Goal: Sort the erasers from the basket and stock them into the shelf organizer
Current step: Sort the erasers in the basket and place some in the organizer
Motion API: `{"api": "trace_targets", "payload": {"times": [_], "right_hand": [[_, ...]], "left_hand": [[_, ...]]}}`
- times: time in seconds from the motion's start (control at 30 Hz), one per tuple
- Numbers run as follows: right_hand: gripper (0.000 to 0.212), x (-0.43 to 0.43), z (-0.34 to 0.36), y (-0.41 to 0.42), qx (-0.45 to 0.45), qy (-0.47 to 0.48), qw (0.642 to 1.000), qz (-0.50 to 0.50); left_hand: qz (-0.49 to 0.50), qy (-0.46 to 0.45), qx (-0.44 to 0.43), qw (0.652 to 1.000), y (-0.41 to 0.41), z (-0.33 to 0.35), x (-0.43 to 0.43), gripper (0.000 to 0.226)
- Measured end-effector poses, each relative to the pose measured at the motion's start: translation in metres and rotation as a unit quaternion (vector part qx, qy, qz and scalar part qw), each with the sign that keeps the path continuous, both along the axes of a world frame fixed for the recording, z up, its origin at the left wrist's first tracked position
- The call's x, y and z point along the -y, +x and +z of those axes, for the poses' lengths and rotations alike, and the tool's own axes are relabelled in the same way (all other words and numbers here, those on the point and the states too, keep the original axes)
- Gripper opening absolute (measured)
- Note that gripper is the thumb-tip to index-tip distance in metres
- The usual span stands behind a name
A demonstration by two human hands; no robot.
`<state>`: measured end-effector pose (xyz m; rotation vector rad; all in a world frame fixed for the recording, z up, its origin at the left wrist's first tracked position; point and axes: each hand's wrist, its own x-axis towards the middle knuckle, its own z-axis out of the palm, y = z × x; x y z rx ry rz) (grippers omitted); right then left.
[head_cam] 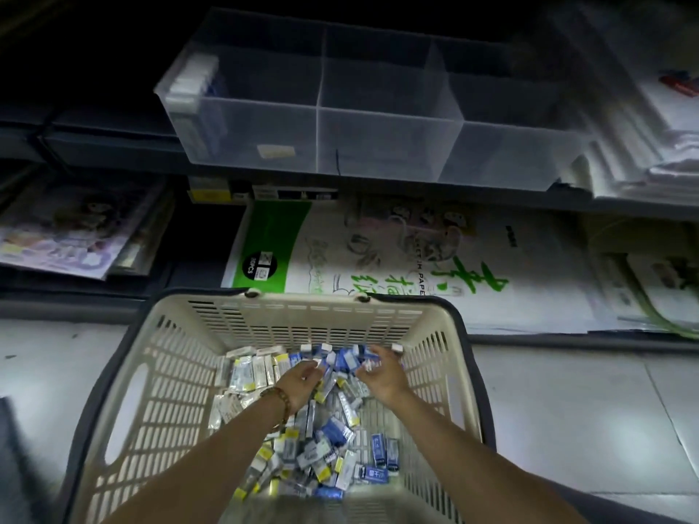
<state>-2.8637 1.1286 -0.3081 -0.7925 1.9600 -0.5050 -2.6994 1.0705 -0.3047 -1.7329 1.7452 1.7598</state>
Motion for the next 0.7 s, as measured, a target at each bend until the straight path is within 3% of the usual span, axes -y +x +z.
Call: {"api": "trace_targets", "payload": {"times": [0.1,0.37,0.53,0.7], "right_hand": [[0.059,0.001,-0.012,0.003,-0.070,-0.005,0.997,0.028],[0.041,0.001,-0.021,0.002,-0.195,-0.042,0.979,0.039],[0.037,-0.002,-0.028,0.001,-0.182,-0.064,0.981,0.025],[0.023,-0.004,-0.030,-0.009,-0.102,-0.095,0.990,-0.015]], "left_hand": [[0.028,0.031,-0.006,0.999,-0.003,-0.012,0.003,0.045],[0.140,0.143,-0.073,0.977,-0.031,-0.038,0.002,0.031],[0.167,0.172,-0.075,0.968,-0.040,-0.042,0.004,0.033],[0.187,0.178,-0.084,0.963,-0.045,-0.044,0.003,0.036]]}}
